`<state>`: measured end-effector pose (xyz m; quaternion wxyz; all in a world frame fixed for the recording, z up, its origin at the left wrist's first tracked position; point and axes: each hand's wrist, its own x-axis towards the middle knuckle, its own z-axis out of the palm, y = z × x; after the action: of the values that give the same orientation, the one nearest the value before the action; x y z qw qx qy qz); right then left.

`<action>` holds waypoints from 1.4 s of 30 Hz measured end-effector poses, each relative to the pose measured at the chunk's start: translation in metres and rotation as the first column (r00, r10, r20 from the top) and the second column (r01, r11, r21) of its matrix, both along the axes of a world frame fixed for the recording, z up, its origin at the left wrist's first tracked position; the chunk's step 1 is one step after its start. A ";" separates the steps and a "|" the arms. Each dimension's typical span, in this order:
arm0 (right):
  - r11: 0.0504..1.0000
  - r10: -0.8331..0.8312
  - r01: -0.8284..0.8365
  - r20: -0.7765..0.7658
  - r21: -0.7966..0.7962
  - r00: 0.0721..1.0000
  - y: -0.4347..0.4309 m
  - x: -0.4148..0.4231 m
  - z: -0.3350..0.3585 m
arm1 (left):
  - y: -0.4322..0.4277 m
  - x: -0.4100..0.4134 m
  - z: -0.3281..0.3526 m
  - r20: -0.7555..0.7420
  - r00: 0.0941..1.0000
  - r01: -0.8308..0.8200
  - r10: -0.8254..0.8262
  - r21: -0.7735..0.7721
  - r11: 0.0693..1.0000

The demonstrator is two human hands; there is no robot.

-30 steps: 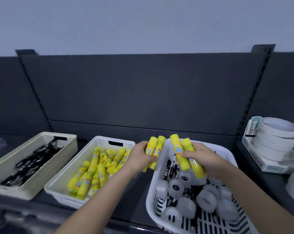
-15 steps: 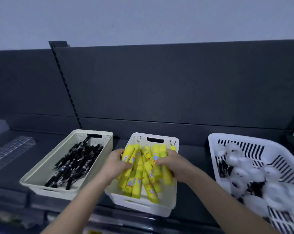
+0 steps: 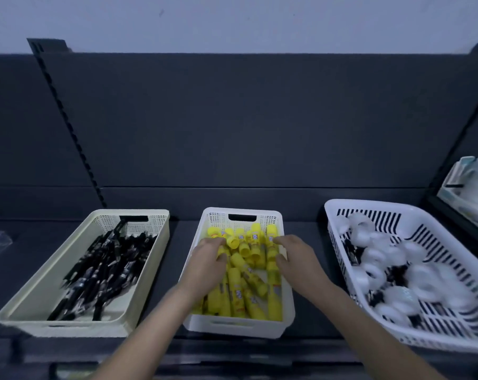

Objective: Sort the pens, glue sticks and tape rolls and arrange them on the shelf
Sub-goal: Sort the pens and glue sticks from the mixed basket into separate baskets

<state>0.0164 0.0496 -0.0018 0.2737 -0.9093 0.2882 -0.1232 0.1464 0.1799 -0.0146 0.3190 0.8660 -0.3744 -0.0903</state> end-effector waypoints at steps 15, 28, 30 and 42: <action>0.952 -0.205 0.158 -0.159 -0.262 0.966 -0.122 -0.146 0.006 | -0.119 -0.109 0.011 0.142 0.951 0.287 -0.276 -0.059 0.956; 0.929 0.106 -0.276 -0.537 -0.248 0.837 -0.215 -0.209 -0.028 | -0.221 -0.183 -0.011 0.104 0.883 0.357 -0.458 0.486 0.798; 0.920 0.151 -0.316 -0.535 -0.232 0.831 -0.219 -0.204 -0.030 | -0.226 -0.179 -0.012 0.049 0.882 0.391 -0.468 0.477 0.787; 0.904 0.309 -0.420 -0.562 -0.076 0.767 -0.231 -0.198 -0.017 | -0.249 -0.164 -0.013 -0.088 0.886 0.446 -0.456 0.431 0.784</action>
<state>-0.1820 -0.1811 -0.0186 0.1092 -0.9677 0.1566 0.1646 -0.0179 -0.0694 -0.0278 0.0803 0.8014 -0.5434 -0.2367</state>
